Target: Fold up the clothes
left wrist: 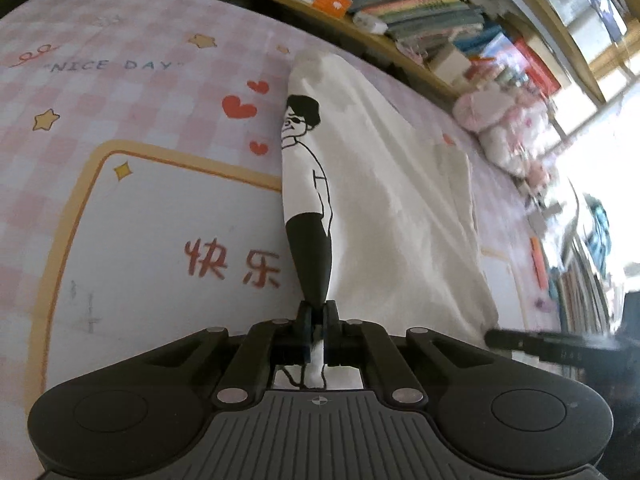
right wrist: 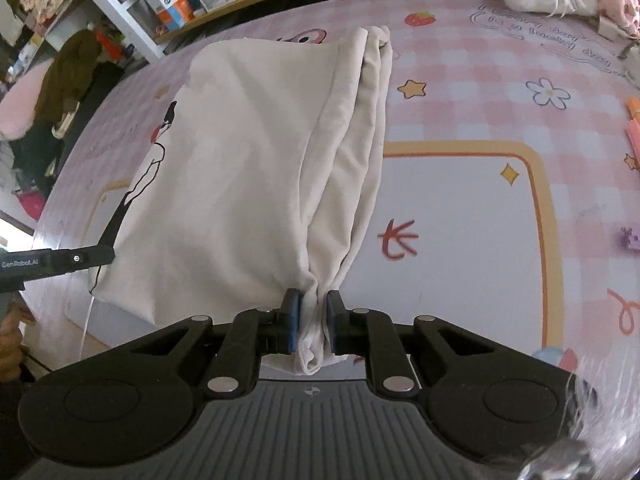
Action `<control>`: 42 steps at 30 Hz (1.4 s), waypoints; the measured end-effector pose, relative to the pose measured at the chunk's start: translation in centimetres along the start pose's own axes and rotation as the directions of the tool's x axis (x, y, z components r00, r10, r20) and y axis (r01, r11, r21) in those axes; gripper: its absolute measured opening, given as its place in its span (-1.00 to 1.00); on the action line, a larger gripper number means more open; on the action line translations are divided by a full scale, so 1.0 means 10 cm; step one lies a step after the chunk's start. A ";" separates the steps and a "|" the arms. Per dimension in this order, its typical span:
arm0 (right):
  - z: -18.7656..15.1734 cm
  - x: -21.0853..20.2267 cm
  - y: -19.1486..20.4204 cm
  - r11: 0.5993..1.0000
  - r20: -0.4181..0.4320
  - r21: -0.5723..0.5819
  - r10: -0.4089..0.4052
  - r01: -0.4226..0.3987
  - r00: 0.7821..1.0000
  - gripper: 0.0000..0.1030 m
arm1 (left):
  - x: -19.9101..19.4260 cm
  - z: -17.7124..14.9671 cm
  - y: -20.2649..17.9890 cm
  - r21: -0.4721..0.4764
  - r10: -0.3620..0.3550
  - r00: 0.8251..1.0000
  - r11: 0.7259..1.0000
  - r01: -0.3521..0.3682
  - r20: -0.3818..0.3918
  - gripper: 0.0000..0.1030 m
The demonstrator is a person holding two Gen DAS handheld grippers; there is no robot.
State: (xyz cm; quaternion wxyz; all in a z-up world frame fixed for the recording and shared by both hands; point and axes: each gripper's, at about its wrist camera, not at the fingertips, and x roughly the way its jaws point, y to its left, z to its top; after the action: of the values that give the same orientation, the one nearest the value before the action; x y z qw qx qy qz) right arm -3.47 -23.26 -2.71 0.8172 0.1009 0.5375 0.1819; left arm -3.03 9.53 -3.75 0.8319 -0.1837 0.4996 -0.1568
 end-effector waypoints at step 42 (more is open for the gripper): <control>-0.34 0.02 0.34 0.940 0.085 0.245 -0.266 0.239 0.960 -0.55 | 0.79 1.89 0.17 0.242 -0.197 0.942 0.961 0.132 0.271 -0.78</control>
State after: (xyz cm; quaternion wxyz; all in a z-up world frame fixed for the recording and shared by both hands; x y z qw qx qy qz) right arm -7.19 -20.17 -3.00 0.8462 0.1365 0.5150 0.0051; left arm 17.45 10.39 -2.46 0.8956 -0.1528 0.3335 -0.2517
